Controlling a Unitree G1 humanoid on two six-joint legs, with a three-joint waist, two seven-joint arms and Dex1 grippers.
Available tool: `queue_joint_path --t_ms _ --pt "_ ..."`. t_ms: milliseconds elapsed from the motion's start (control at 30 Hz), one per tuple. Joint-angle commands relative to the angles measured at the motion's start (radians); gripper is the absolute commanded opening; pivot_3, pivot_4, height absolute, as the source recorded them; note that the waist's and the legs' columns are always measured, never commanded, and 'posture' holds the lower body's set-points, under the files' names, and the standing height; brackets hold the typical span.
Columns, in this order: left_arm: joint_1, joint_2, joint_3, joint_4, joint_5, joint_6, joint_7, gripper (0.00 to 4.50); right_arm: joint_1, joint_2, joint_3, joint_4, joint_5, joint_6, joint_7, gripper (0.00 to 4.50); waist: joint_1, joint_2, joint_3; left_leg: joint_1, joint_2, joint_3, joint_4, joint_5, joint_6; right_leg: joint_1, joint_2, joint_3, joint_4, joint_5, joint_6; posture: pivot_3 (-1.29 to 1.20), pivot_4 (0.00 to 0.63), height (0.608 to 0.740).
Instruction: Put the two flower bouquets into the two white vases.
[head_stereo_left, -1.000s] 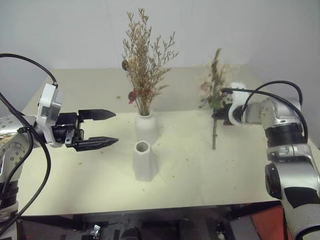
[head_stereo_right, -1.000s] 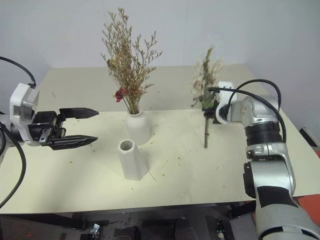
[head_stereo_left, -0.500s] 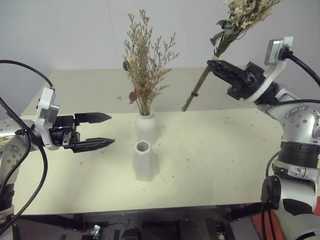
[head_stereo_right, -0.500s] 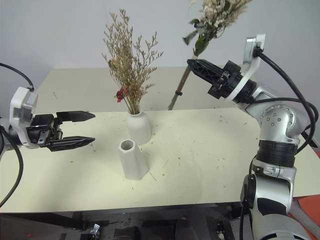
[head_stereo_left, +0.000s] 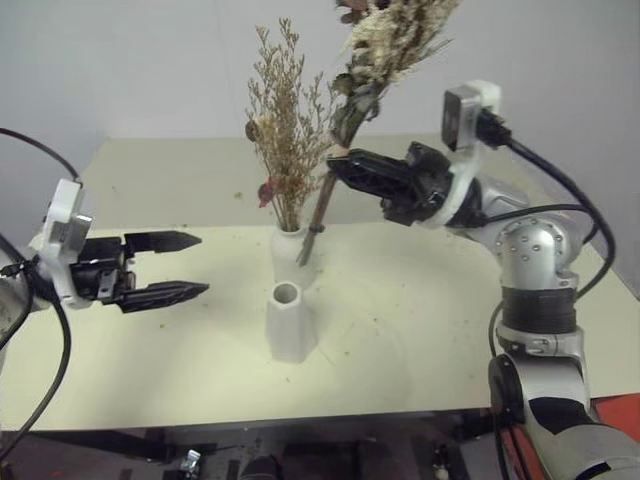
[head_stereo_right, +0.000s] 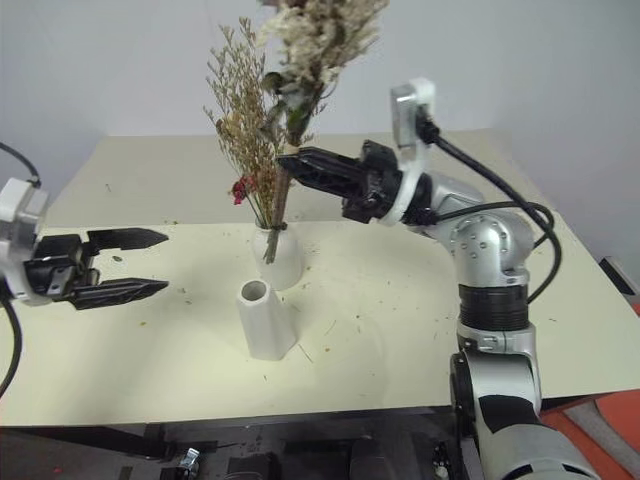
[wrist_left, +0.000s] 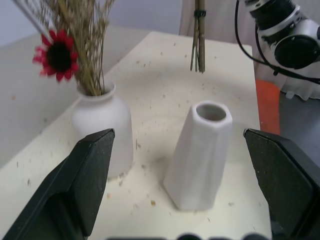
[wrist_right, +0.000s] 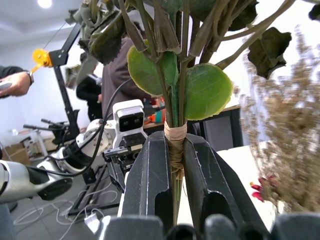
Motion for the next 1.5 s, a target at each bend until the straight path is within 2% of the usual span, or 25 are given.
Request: queue_joint_path --t_ms 33,200,667,1100,1500 --pt "0.042 0.034 0.105 -0.074 -0.048 0.024 -0.011 4.50 -0.022 0.003 0.015 -0.024 -0.020 -0.046 0.027 0.20 0.002 0.000 0.000 0.000 0.000 0.000 0.000 0.000 0.000 0.000 0.000 0.000 0.000 0.000 0.000 0.00 0.150 0.740" --pt "0.108 0.026 0.166 -0.152 -0.102 0.064 0.008 4.50 -0.019 0.007 0.051 -0.011 -0.054 -0.064 0.057 0.20 0.010 0.000 0.000 0.000 0.000 0.000 0.000 0.000 0.000 0.000 0.000 0.000 0.000 0.000 0.001 0.00 0.150 0.740" --pt "0.128 0.029 0.152 -0.206 -0.160 0.068 -0.004 4.50 -0.001 -0.009 0.116 -0.040 -0.116 -0.080 0.107 0.20 0.012 0.000 0.000 0.001 0.000 0.000 0.000 0.000 0.000 0.000 0.000 0.000 0.000 0.000 0.000 0.00 0.150 0.740" --pt "0.140 0.031 0.167 -0.202 -0.155 0.064 -0.011 4.50 -0.044 -0.022 0.080 -0.042 -0.122 -0.128 0.120 0.20 0.013 0.000 0.000 0.001 0.000 0.000 0.000 0.000 0.000 0.000 0.000 0.000 0.000 0.000 0.000 0.00 0.150 0.740" --pt "0.133 0.026 0.154 -0.191 -0.146 0.055 -0.009 4.50 -0.042 -0.040 0.070 -0.077 -0.053 -0.071 0.148 0.20 0.014 0.000 0.000 0.001 0.000 0.000 0.000 0.000 0.000 0.000 0.001 0.000 0.000 0.000 0.000 0.00 0.150 0.740"
